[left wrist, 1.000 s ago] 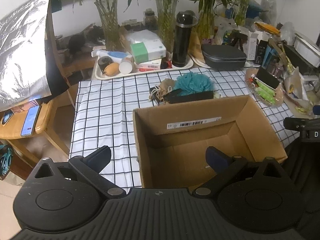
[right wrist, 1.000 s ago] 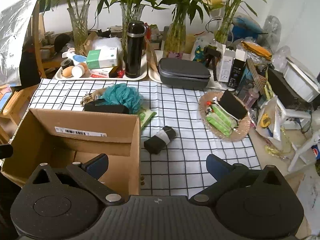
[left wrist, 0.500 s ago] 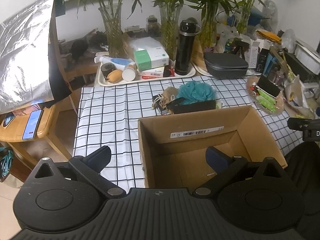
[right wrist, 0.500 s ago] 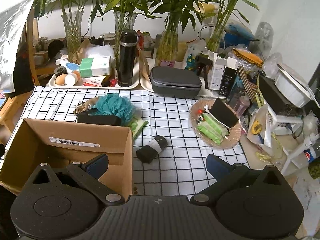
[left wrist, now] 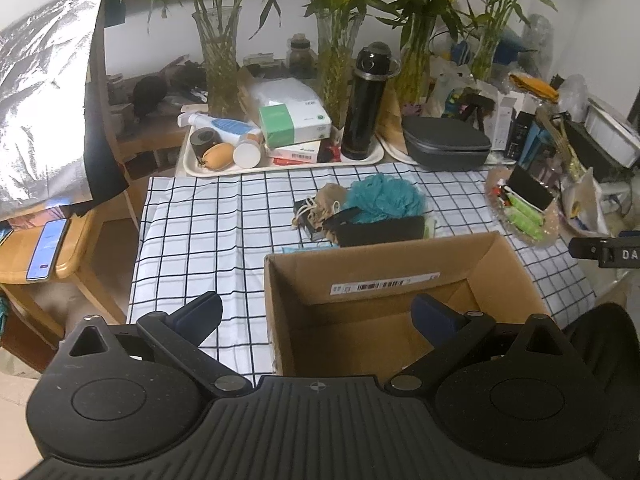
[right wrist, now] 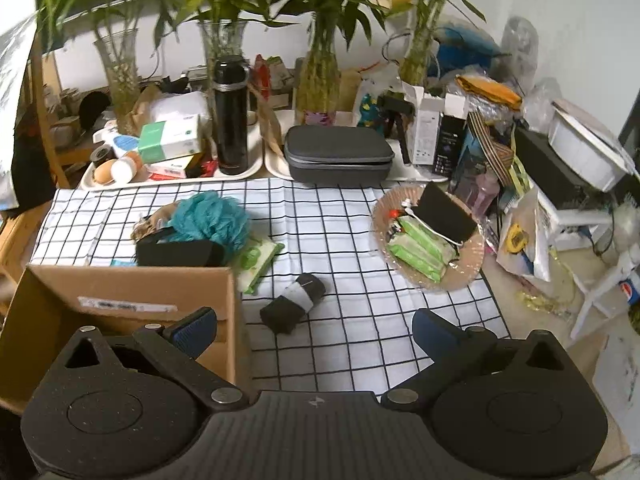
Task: Organize soft objects
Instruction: 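Move the right gripper toward the black taped roll on the cloth, then close the right gripper on the black roll while the left gripper approaches the black bowl, then grasp the black bowl with the left gripper while the right gripper holds the black roll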
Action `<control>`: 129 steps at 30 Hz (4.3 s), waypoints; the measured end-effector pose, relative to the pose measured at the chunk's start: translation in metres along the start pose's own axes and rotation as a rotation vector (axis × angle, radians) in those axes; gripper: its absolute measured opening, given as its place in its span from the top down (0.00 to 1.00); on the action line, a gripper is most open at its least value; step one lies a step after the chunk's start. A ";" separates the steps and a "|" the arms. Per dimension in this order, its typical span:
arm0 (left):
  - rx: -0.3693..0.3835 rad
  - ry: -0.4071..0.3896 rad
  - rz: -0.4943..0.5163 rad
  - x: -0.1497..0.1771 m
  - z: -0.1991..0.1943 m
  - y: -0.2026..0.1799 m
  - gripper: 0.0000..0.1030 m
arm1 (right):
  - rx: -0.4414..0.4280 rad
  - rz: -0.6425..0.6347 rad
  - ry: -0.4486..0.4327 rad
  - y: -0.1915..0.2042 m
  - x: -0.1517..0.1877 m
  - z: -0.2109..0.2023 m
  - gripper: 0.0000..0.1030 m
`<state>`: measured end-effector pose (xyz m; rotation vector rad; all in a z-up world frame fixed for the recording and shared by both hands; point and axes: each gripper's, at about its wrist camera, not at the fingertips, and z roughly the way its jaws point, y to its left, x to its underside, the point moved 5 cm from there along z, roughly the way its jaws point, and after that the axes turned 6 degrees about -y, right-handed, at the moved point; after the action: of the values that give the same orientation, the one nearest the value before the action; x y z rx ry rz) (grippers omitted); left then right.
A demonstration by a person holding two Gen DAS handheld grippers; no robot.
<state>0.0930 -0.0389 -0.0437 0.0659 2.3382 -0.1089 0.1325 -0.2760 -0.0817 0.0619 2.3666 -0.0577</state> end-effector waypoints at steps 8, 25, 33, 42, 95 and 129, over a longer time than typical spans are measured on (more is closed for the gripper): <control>0.035 -0.005 -0.026 -0.001 0.013 0.011 0.00 | -0.055 0.116 0.053 -0.028 -0.004 0.045 0.00; 0.109 0.000 -0.102 0.001 0.042 0.036 0.00 | -0.108 0.290 0.208 -0.028 -0.007 0.183 0.00; 0.103 -0.004 -0.127 0.001 0.042 0.046 0.00 | -0.086 0.282 0.273 -0.020 -0.001 0.233 0.01; 0.101 -0.005 -0.152 0.000 0.047 0.054 0.00 | -0.139 0.354 0.442 -0.004 0.031 0.273 0.33; 0.277 0.222 -0.114 -0.074 0.164 -0.012 0.00 | -0.296 0.219 0.016 -0.041 -0.004 0.116 0.54; 0.146 0.614 0.407 -0.030 0.284 -0.108 0.26 | -0.355 0.238 0.003 -0.046 0.005 0.106 0.54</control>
<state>0.3075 -0.1747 -0.2124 0.7349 2.8620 -0.0596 0.1997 -0.3282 -0.1598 0.1706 2.3207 0.4748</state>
